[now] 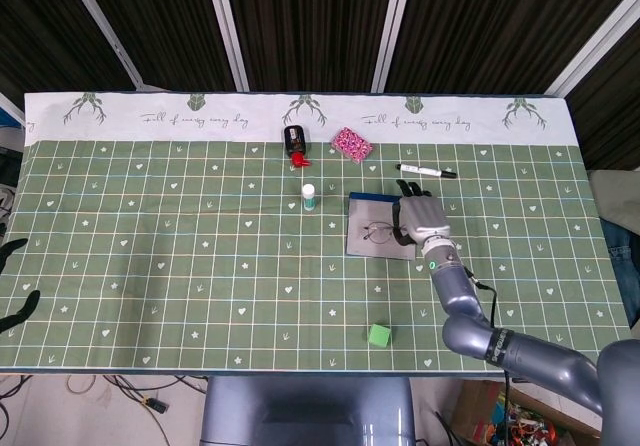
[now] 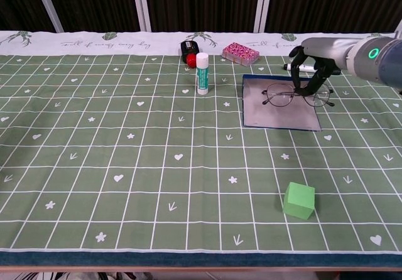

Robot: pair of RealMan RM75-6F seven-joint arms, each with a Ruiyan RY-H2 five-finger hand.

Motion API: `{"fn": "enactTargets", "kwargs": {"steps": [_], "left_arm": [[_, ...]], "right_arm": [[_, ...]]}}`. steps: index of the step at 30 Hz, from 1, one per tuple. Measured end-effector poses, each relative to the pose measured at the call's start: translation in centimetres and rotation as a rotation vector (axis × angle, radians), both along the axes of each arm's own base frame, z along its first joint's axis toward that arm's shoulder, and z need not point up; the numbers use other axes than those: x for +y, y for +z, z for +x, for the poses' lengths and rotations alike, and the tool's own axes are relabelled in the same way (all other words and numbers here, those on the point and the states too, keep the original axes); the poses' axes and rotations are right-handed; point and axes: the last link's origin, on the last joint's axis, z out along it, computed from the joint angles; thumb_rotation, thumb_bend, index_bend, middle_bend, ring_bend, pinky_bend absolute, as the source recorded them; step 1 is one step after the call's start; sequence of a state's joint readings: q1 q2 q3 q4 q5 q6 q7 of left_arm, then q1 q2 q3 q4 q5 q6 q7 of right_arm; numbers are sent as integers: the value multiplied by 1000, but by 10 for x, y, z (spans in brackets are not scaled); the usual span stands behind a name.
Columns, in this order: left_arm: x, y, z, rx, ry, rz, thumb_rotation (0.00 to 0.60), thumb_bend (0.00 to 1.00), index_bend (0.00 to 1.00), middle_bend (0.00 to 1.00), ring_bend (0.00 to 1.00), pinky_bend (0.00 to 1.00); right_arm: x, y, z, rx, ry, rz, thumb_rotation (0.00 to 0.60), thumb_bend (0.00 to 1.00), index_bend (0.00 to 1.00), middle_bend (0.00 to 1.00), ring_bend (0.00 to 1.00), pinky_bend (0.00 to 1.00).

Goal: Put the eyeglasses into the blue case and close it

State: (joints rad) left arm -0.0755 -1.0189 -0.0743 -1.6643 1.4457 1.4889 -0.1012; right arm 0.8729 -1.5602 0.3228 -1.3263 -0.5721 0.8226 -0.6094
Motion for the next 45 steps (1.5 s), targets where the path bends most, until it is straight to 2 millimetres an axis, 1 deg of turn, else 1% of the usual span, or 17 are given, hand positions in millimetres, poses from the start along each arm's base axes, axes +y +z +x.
{"fn": "enactTargets", "kwargs": {"steps": [6,21,30,45], "left_arm": [[1,0,-1,-1,2,1,600,314,159,0,0,0],[1,1,-1,-4,6,4,600,313,160,0,0,0],[2,0,-2,-2,10,1,600,313,160,0,0,0],[2,0,-2,-3,11,0,600,314,159,0,0,0]], "right_arm": [[-19,-4,3,24,-21,-21,600,491,666,26,30,183],[-41,-23,6,37,-54,-45,600,489,674,26,21,183],[-44,-29,5,38,-61,-40,600,490,674,26,21,183],[-47,-38,18,40,-33,-28,600,489,674,26,21,183]]}}
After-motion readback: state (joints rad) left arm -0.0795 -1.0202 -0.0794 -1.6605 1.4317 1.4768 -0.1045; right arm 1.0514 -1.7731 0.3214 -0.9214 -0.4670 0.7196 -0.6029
